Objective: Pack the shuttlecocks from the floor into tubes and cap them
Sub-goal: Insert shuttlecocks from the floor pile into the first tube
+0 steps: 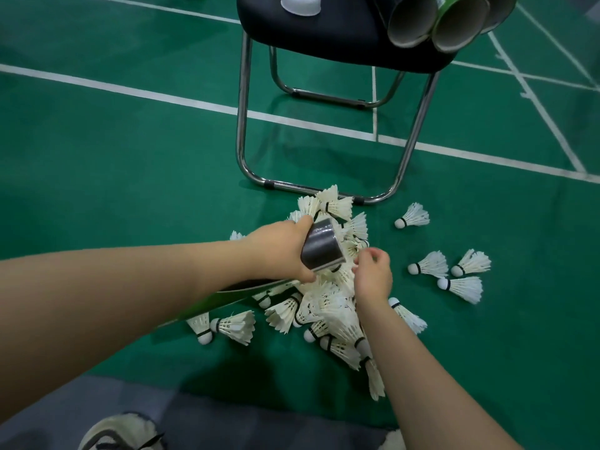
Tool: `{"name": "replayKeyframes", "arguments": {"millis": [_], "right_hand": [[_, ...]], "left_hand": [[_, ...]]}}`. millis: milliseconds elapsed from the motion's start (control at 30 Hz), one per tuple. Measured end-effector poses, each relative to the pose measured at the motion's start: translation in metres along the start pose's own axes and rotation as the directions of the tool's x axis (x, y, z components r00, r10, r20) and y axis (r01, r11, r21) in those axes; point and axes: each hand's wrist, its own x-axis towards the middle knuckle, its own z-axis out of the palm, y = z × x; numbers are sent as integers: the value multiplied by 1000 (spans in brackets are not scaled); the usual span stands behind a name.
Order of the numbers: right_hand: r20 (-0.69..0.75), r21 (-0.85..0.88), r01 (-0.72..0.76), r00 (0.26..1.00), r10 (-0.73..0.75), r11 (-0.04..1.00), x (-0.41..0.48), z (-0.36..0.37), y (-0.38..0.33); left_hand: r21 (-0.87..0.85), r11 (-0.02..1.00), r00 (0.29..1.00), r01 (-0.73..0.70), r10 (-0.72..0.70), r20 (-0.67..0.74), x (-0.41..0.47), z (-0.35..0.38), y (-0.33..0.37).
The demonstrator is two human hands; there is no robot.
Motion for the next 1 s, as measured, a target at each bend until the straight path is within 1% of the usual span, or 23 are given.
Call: {"name": "replayKeyframes", "arguments": {"millis": [67,167,233,333,433,533,600,633,700,767,800,900,1000], "right_hand": [[-14,-146,-96,995,96,985,17,-1,22],[-15,-208,-156,988,156,966,31,-1,49],[34,-148,-239,969,246,960,40,3,59],[135,26,-369,922,363,929,52,9,66],[159,75,-415,903,400,907,57,11,67],[122,89,-408,910,397,909,60,14,62],[119,151,-385,921,370,911,57,15,55],[103,173,-341,939,327,924,52,15,50],[71,174,-185,982,175,967,38,14,37],[66,194,-43,997,30,980,24,13,26],[68,212,6,997,-21,977,17,12,20],[80,260,81,991,-105,962,1,12,5],[181,319,100,970,-164,943,-14,17,-7]], "left_hand": [[-17,1000,1000,11,-12,-29,8,3,-2],[-50,998,999,39,-39,3,11,16,-13],[-30,997,997,67,-66,43,10,23,-25],[7,993,990,120,-120,70,11,27,-43],[10,987,985,161,-161,58,14,27,-56],[27,985,983,170,-171,58,15,27,-62],[45,986,984,163,-166,64,15,27,-62],[53,986,985,156,-159,63,14,26,-62],[64,988,988,139,-142,52,12,23,-62],[78,990,992,116,-119,39,9,19,-61],[87,991,994,102,-105,36,8,17,-61],[115,992,997,56,-61,40,5,10,-59],[122,992,999,12,-17,41,3,1,-58]]}}
